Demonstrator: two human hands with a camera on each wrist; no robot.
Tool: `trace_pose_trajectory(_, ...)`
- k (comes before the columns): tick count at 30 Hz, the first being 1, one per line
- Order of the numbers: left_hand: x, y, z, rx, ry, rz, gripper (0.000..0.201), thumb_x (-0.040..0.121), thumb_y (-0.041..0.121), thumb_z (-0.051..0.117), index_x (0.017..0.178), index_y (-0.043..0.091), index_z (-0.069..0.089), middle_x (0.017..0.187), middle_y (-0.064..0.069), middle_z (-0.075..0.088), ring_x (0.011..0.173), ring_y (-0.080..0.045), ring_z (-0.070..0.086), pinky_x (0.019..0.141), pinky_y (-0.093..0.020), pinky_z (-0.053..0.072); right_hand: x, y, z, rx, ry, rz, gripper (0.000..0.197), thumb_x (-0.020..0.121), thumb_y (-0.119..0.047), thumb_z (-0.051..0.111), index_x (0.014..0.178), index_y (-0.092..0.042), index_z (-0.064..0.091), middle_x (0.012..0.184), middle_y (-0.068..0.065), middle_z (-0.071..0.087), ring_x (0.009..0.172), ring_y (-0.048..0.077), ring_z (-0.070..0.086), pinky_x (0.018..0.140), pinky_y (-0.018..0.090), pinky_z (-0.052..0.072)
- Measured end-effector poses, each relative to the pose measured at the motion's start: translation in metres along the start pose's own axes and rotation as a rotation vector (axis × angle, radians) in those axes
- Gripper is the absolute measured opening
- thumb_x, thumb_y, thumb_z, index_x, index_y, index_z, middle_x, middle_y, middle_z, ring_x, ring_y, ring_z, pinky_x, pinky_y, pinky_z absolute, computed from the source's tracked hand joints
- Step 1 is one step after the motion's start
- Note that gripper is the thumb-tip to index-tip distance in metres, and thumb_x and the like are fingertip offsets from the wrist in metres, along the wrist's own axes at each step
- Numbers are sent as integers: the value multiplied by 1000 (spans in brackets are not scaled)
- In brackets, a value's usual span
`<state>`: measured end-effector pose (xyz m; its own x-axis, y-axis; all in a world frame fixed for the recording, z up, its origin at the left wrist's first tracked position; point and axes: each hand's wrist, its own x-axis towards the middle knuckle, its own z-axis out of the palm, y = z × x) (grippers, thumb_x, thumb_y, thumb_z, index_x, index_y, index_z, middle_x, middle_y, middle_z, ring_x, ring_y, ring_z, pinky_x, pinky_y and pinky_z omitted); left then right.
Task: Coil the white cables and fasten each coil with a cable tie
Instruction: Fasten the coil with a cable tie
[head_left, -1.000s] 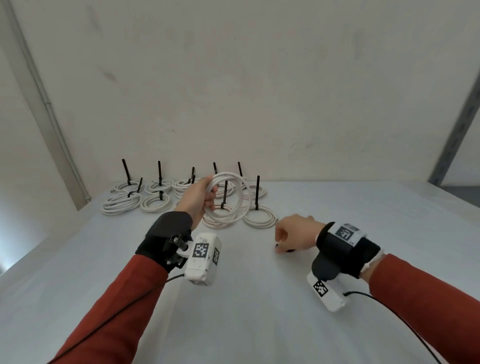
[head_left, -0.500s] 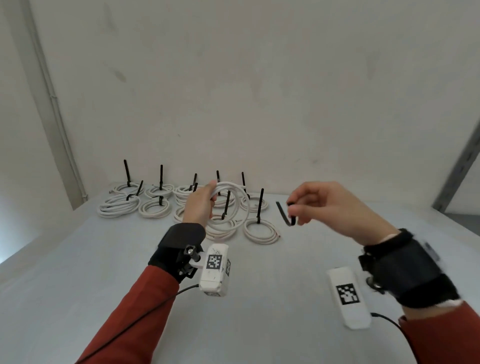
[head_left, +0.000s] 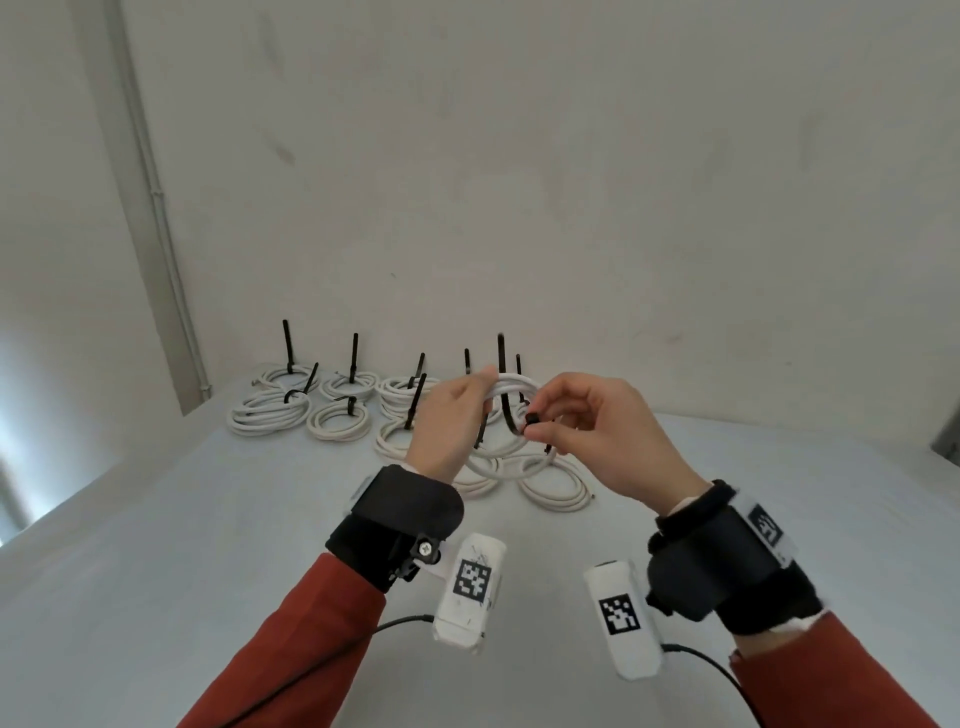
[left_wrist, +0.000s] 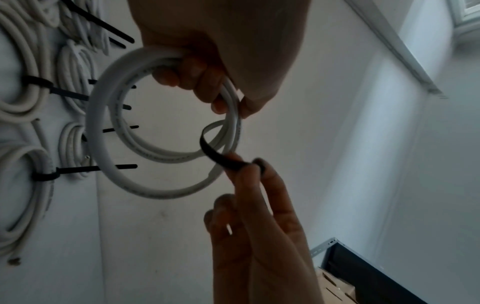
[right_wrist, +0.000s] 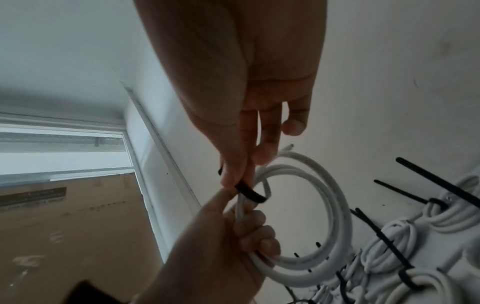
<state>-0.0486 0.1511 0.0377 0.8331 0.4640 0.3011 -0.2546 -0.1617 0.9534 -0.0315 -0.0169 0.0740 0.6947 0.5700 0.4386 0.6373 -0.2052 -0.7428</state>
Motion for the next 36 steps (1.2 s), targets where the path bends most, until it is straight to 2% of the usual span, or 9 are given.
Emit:
trace_pose_trajectory(4, -3, -2, 0, 60, -52, 46, 46, 95, 43, 49, 56, 18, 57, 50, 7, 35, 51, -13, 32, 60, -33, 27, 10, 3, 2, -99, 122, -85, 18, 72, -14, 81, 75, -26, 68, 68, -21, 63, 51, 6, 44, 54, 11, 33)
trace_pose_trajectory(7, -4, -4, -1, 182, -118, 143, 54, 96, 47, 44, 76, -1, 59, 65, -4, 38, 61, -13, 37, 64, -32, 33, 16, 10, -1, -109, 183, -110, 18, 72, -20, 82, 77, -31, 68, 86, -13, 61, 66, 8, 45, 61, 12, 34)
trace_pose_trajectory(10, -6, -1, -4, 235, -270, 200, 49, 89, 58, 48, 87, 15, 69, 65, 0, 45, 61, -8, 41, 61, -26, 35, 21, 15, -7, -59, 211, -22, 14, 75, -24, 80, 81, -31, 69, 101, -9, 58, 86, 9, 50, 69, 16, 36)
trace_pose_trajectory(13, -9, 1, -3, 254, -327, 209, 45, 84, 50, 63, 82, 5, 64, 64, 1, 48, 56, -8, 41, 57, -26, 33, 20, 16, -12, 23, 184, 58, 10, 77, -26, 77, 82, -30, 70, 108, -9, 59, 97, 11, 53, 72, 21, 38)
trace_pose_trajectory(17, -12, 4, 1, 148, -328, 147, 57, 75, 51, 65, 80, -6, 63, 61, -6, 38, 52, -13, 32, 52, -28, 28, 20, 15, -11, 266, 145, 148, 6, 82, -26, 70, 84, -22, 74, 91, -5, 69, 82, 9, 61, 76, 26, 48)
trace_pose_trajectory(20, -13, 10, 1, 21, -366, 48, 43, 75, 56, 68, 74, 13, 71, 54, -3, 29, 48, -14, 26, 46, -20, 26, 24, 19, -13, 456, 167, 294, 16, 87, -25, 65, 94, -11, 70, 89, 4, 73, 79, 20, 66, 85, 41, 52)
trace_pose_trajectory(23, -16, 11, 2, -63, -412, -5, 38, 71, 58, 63, 71, 20, 72, 50, 4, 24, 44, -11, 22, 43, -16, 26, 23, 20, -14, 516, 126, 364, 27, 88, -24, 65, 107, -6, 63, 97, 8, 74, 87, 27, 69, 83, 35, 56)
trace_pose_trajectory(31, -23, 16, 6, -115, -515, -73, 46, 69, 56, 63, 75, 11, 70, 53, 3, 18, 46, -11, 16, 42, -18, 21, 15, 15, -19, 613, 149, 293, 39, 80, -8, 72, 117, -9, 59, 90, 13, 74, 78, 26, 73, 66, 27, 57)
trace_pose_trajectory(36, -26, 19, 8, -158, -549, -118, 46, 81, 47, 57, 87, 3, 67, 52, 7, 16, 45, -8, 14, 43, -18, 18, 14, 14, -12, 501, 259, 143, 29, 78, 4, 72, 103, -11, 69, 79, 11, 71, 64, 24, 70, 60, 27, 55)
